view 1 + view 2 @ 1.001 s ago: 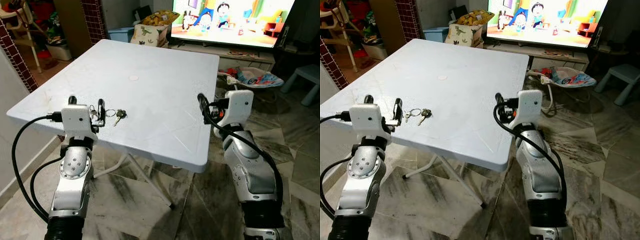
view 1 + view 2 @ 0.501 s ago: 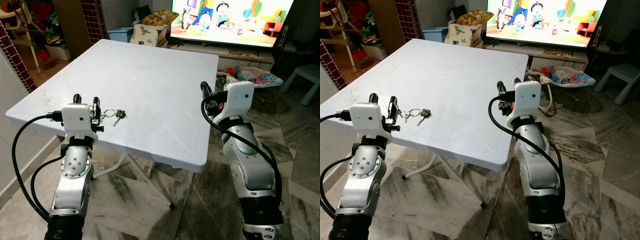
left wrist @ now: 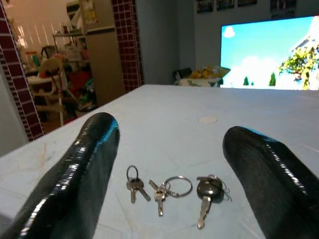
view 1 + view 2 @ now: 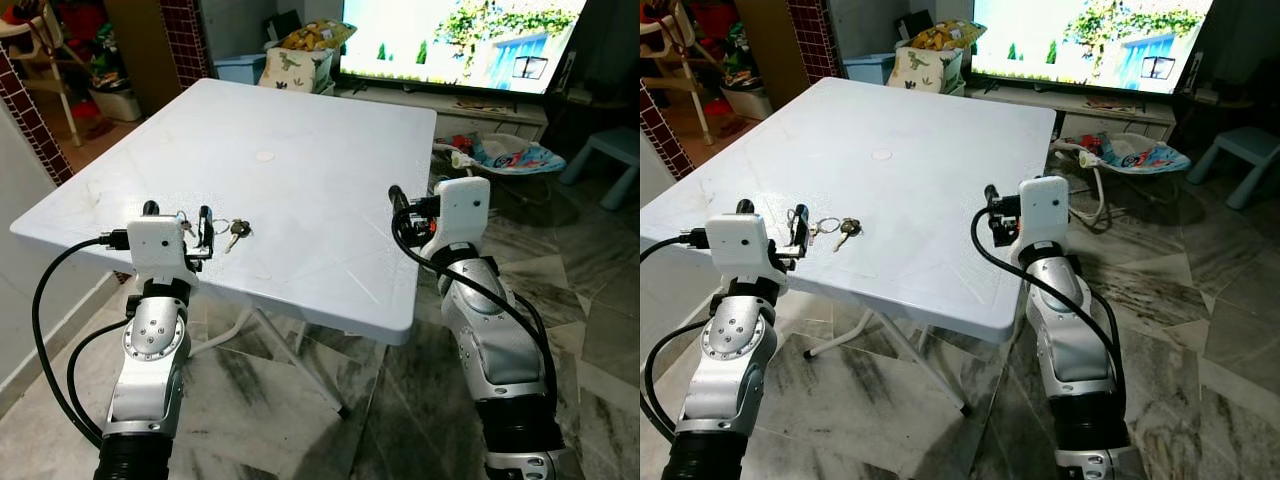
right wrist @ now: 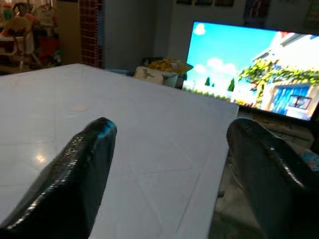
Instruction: Hang keys on a hook
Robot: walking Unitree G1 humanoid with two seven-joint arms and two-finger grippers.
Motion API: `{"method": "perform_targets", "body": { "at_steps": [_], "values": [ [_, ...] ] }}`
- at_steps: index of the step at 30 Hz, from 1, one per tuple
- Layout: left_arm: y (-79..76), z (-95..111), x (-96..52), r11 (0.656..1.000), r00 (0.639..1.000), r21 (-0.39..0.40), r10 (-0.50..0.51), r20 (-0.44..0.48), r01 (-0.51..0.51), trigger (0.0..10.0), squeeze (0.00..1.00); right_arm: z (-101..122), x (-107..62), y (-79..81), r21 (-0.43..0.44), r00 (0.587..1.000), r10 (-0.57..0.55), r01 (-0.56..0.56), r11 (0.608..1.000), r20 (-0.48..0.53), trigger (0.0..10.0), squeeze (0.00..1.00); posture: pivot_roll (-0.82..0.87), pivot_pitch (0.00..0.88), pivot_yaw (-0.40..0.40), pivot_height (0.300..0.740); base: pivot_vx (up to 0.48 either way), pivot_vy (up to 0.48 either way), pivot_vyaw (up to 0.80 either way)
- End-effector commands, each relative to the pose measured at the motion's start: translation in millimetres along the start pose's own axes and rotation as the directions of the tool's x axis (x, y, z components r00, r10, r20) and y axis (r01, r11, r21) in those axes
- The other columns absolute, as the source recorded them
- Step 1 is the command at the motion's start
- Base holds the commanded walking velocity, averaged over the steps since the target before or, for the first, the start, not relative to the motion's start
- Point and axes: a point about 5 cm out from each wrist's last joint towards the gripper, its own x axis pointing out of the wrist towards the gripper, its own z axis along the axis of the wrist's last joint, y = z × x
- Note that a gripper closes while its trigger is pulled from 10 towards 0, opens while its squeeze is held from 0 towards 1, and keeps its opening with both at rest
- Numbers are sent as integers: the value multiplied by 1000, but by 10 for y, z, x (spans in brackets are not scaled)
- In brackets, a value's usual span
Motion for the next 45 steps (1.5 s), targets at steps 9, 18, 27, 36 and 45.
{"method": "perform_targets", "body": {
  "at_steps": [9, 18, 27, 36, 45],
  "values": [
    [2, -95, -57, 999, 997, -37, 6, -71, -8, 10000, 1000, -49, -50, 128, 133, 995, 94, -90, 987, -24, 10000, 1000, 17, 0, 5, 740, 0, 0, 0],
    [-34, -112, -62, 998, 995, -67, -22, -99, 16, 10000, 1000, -72, -27, 221, 153, 991, 128, -123, 981, -28, 10000, 1000, 36, 0, 5, 740, 0, 0, 0],
    [-40, -38, 30, 998, 997, -55, -27, -72, 23, 10000, 1000, -14, 55, 215, 149, 989, 151, -148, 978, -8, 10000, 1000, 29, 0, 5, 740, 0, 0, 0],
    [67, 12, 173, 1000, 998, -9, 24, -53, -25, 10000, 1000, 18, 173, 64, 129, 995, 94, -92, 987, -14, 10000, 0, 48, 0, 6, 740, 0, 0, 0],
    [133, 47, 152, 999, 998, 26, 44, -40, -43, 10000, 0, -29, 212, 144, 157, 993, 114, -109, 981, -22, 10000, 0, 83, 0, -27, 740, 0, 0, 0]
  ]
}}
